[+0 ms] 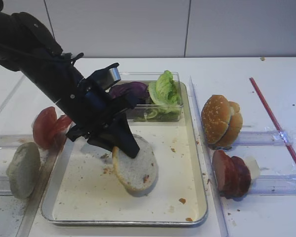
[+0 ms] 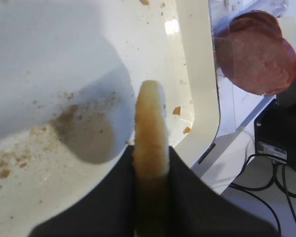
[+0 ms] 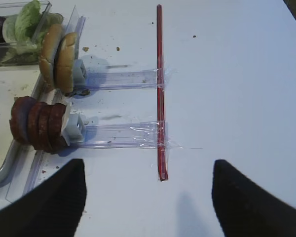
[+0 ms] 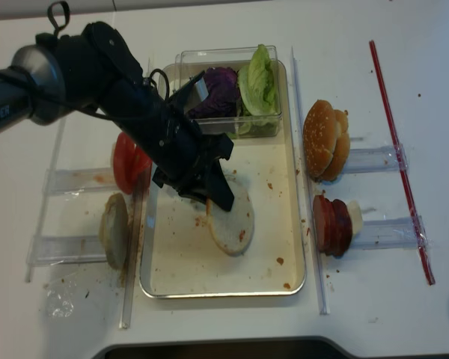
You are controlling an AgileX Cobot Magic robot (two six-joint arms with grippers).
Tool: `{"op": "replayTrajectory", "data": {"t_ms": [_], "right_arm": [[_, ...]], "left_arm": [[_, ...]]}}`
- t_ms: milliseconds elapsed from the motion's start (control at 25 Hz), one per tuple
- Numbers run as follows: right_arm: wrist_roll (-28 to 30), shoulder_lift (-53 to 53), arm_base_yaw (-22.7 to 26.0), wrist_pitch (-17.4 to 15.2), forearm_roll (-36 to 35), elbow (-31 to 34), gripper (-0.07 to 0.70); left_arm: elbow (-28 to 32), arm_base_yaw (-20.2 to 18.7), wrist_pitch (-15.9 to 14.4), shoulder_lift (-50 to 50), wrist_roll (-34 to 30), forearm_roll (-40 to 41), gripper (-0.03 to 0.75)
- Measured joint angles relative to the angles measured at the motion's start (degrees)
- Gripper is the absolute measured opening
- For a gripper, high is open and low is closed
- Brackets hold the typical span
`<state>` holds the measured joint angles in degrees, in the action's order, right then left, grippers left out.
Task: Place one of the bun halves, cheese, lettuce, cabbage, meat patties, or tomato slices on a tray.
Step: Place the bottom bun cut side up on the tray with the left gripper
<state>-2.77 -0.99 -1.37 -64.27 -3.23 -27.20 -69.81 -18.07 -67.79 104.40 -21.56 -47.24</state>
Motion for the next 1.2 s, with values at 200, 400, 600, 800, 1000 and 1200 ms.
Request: {"op": "replayTrajectory", "data": {"t_ms": [200,400,600,800,1000,1200], "right_arm": [[0.0,0.0,0.0,0.0,0.0,0.0,0.531],[0.0,0.0,0.0,0.0,0.0,0.0,0.531],[0.0,0.0,0.0,0.0,0.0,0.0,0.531],[0.0,0.0,0.0,0.0,0.0,0.0,0.531],[0.0,0.0,0.0,0.0,0.0,0.0,0.531],[0.0,0.0,0.0,0.0,0.0,0.0,0.531]], "left_arm": [[0.0,0.0,-0.3,1.6,-0.5,-0.1,0.070],[0.0,0.0,-0.3,2.1,-1.1,-0.1,0.070],[0.0,0.0,-0.3,2.1,-1.5,-0.1,0.069],[0.0,0.0,-0.3,2.1,-1.5,-0.1,0.069],[0.0,0.0,-0.3,2.1,-1.5,-0.2,0.069],[0.0,0.0,-0.2,2.1,-1.5,-1.2,0.070]]}}
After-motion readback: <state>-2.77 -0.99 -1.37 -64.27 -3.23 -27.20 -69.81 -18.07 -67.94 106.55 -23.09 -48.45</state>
